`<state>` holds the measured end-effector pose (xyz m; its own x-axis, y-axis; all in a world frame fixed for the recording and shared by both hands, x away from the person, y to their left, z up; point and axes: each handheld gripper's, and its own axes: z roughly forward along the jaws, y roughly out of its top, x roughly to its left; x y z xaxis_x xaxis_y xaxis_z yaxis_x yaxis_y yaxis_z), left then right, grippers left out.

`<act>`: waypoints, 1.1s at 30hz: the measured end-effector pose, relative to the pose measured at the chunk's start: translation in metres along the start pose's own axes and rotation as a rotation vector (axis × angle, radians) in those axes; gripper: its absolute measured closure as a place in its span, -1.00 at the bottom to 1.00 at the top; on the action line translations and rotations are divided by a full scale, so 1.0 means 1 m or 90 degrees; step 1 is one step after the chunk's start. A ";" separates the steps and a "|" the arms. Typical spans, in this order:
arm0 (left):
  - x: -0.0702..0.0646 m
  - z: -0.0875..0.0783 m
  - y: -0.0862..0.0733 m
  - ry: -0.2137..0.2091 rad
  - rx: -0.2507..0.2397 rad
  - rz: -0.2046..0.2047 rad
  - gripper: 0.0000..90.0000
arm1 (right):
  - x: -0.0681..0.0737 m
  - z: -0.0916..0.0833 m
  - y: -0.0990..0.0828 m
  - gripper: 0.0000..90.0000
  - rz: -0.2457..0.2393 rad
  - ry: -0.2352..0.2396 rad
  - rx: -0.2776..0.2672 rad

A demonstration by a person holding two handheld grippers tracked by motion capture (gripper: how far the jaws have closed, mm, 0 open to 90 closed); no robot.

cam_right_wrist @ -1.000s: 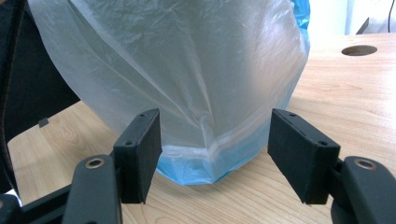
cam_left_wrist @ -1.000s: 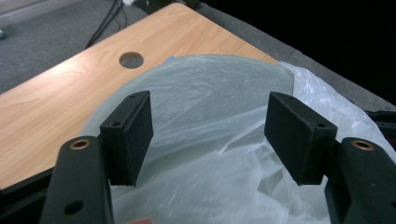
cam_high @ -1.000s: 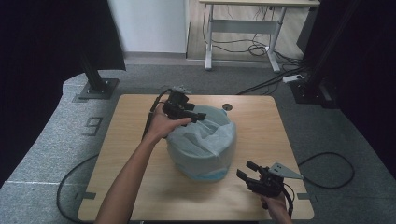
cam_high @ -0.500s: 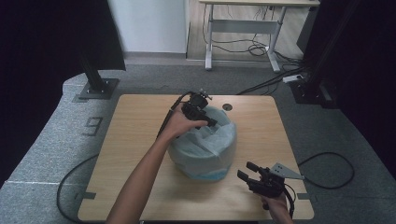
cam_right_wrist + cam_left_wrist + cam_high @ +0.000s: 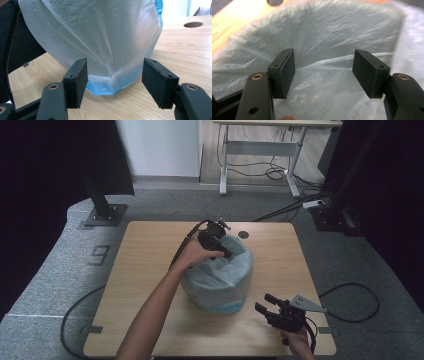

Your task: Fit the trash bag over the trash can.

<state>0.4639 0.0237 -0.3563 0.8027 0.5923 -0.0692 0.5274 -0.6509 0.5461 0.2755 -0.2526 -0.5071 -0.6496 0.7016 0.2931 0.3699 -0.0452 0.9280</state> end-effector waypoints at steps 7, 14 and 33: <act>-0.016 -0.031 -0.007 -0.042 -0.085 0.014 -0.27 | -0.001 0.000 0.000 -0.19 0.003 -0.006 -0.001; -0.040 -0.027 -0.005 -0.056 -0.074 0.052 -0.28 | 0.003 0.002 -0.001 -0.19 -0.005 -0.004 0.005; -0.051 0.015 0.006 -0.006 0.043 0.066 -0.25 | 0.001 0.000 -0.001 -0.19 -0.002 -0.003 0.007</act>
<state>0.4301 -0.0174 -0.3621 0.8565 0.5156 -0.0230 0.4585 -0.7396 0.4926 0.2745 -0.2513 -0.5081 -0.6478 0.7051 0.2885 0.3745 -0.0350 0.9266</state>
